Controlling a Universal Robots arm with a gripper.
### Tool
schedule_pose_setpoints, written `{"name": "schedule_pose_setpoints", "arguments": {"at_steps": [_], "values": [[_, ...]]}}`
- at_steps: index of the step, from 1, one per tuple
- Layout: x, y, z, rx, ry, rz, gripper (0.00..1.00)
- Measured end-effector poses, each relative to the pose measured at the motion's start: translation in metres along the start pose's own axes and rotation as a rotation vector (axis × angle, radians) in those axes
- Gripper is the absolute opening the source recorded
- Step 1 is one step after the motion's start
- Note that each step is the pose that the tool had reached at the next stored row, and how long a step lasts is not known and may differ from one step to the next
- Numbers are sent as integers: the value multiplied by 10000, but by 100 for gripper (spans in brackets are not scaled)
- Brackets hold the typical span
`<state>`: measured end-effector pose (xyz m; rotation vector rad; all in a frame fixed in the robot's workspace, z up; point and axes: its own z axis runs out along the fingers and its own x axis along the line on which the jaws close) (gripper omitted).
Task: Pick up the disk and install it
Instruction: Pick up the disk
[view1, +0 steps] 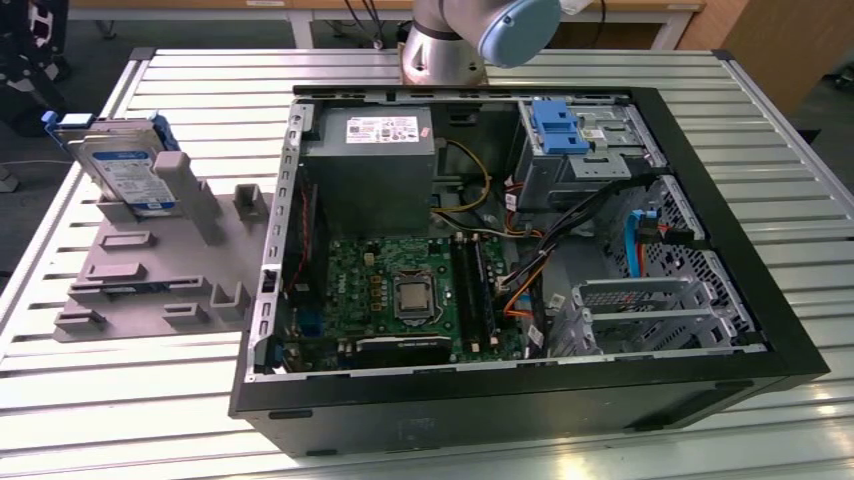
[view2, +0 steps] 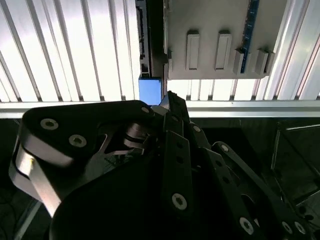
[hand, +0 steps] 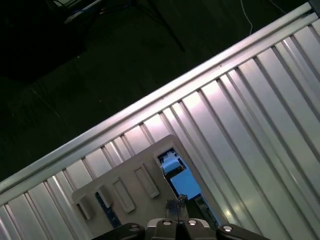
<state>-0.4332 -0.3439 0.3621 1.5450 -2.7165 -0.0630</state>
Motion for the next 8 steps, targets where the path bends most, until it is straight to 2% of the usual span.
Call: {"name": "schedule_pose_setpoints", "arguments": {"at_steps": [8], "values": [[0, 0, -1, -1, 3, -44, 11]]}}
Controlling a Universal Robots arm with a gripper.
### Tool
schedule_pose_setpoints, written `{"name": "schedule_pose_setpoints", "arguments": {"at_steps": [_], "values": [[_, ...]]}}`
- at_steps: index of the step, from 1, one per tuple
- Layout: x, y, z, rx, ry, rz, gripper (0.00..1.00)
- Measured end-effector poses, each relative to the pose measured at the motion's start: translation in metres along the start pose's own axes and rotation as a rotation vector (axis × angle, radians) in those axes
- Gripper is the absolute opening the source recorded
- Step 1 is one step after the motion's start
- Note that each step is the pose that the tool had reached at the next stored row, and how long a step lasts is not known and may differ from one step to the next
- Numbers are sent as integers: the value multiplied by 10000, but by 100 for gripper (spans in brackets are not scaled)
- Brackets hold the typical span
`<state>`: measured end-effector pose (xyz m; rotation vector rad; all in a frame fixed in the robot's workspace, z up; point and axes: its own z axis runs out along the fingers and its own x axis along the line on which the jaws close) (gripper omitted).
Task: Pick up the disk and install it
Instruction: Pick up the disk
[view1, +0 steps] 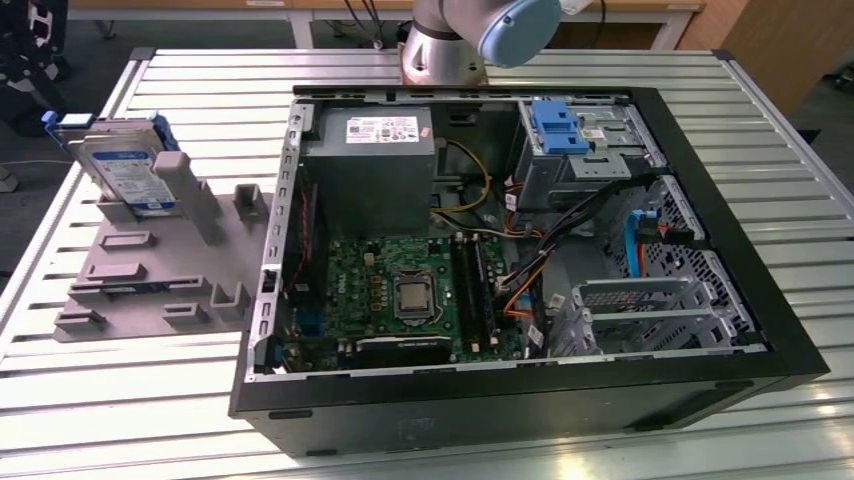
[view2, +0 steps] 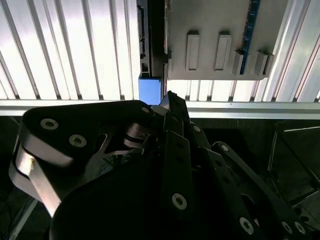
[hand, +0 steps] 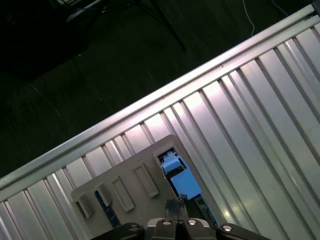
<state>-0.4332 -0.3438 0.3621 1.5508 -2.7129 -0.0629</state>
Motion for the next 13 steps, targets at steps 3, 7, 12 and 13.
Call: {"name": "schedule_pose_setpoints", "arguments": {"at_steps": [3, 7, 12, 13], "values": [[1, 2, 0, -7, 3, -233, 11], [2, 2, 4, -16, 23, -953, 11], [5, 8, 5, -8, 49, -1505, 11], [5, 9, 6, -2, 46, -1506, 11]]}}
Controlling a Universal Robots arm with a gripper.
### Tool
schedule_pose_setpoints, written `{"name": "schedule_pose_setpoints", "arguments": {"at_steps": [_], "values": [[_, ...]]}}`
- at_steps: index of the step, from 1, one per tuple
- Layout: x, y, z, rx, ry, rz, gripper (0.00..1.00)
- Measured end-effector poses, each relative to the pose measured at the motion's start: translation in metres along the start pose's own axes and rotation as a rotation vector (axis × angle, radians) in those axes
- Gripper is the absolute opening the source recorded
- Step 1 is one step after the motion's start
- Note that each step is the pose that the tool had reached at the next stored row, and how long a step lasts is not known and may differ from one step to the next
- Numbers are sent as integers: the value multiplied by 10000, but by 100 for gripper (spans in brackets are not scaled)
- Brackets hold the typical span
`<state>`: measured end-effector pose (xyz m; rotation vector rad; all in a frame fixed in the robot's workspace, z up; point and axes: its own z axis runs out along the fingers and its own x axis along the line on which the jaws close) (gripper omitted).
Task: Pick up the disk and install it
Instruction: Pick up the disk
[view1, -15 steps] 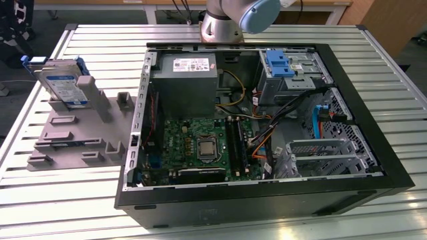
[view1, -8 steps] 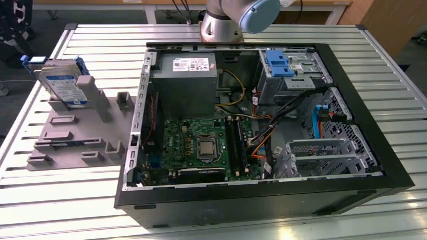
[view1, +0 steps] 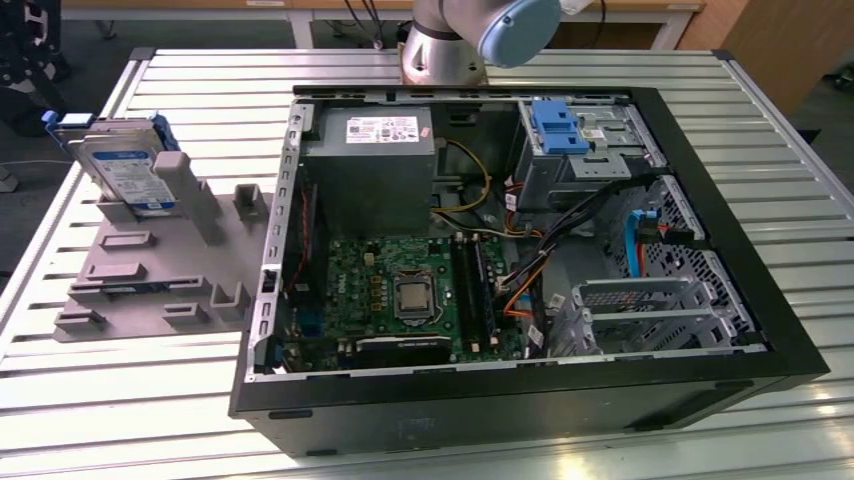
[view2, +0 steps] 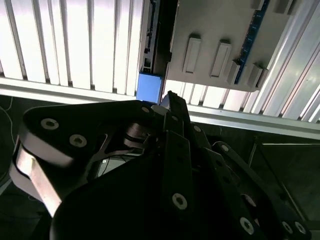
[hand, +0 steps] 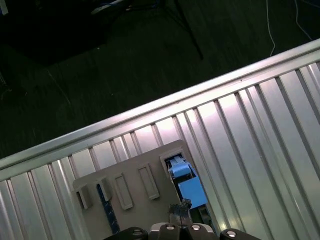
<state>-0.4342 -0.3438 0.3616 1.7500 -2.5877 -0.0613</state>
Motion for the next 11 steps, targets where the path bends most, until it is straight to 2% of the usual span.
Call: {"name": "schedule_pose_setpoints", "arguments": {"at_steps": [4, 11], "values": [[0, 0, 4, 2, 4, -138, 11], [0, 0, 14, -8, 57, -1371, 11]]}}
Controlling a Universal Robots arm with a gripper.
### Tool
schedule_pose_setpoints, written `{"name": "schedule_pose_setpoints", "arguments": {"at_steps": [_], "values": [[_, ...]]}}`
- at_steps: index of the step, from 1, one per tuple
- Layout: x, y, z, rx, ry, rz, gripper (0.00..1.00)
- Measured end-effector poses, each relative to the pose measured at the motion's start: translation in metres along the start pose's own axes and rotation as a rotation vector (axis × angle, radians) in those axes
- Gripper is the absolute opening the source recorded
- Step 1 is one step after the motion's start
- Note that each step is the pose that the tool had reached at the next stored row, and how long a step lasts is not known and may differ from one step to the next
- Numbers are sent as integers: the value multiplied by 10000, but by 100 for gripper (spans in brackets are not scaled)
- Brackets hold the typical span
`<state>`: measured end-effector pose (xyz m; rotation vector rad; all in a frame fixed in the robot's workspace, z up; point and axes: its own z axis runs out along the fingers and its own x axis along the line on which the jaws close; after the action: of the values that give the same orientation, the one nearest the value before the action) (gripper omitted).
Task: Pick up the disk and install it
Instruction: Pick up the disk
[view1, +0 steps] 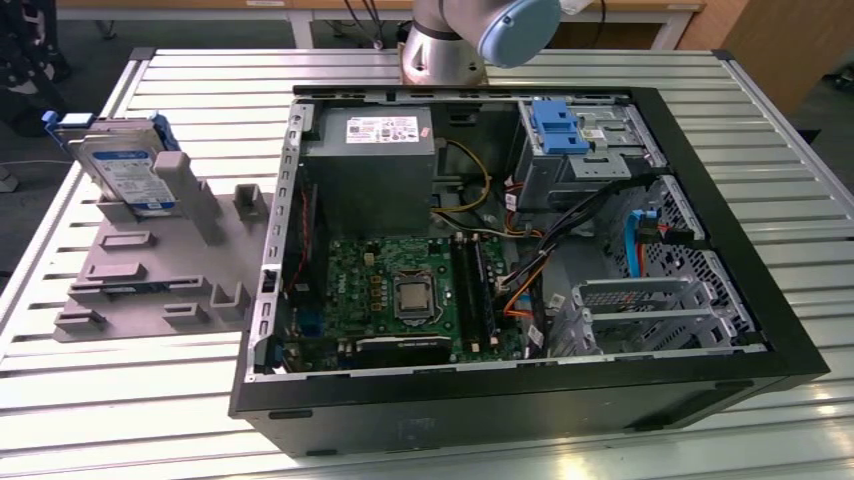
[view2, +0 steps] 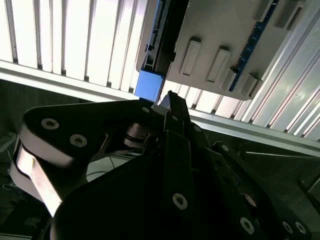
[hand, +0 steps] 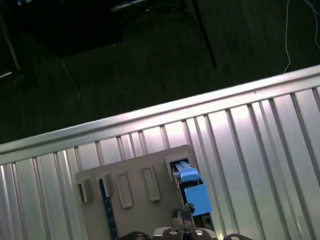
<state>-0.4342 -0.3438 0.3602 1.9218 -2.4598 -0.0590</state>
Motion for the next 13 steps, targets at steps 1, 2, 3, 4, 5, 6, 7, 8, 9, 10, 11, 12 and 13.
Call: {"name": "schedule_pose_setpoints", "arguments": {"at_steps": [1, 2, 3, 4, 5, 6, 7, 8, 9, 10, 11, 12, 13], "values": [[0, 0, 0, -3, 7, -173, 11], [0, 0, 0, -3, 10, -259, 11], [0, 0, 0, -3, 11, -269, 11], [0, 0, 1, -2, 11, -273, 11], [0, 0, 1, -2, 10, -276, 11], [0, 0, 1, -2, 11, -279, 11], [0, 0, 1, -1, 11, -282, 11], [0, 0, 1, -2, 11, -285, 11], [0, 0, 1, -2, 11, -288, 11], [0, 0, 1, -2, 12, -290, 11], [-1, 0, 2, -2, 11, -297, 11], [-5, 1, 2, -1, 11, -304, 11], [-13, 3, 3, -3, 13, -320, 11]]}}
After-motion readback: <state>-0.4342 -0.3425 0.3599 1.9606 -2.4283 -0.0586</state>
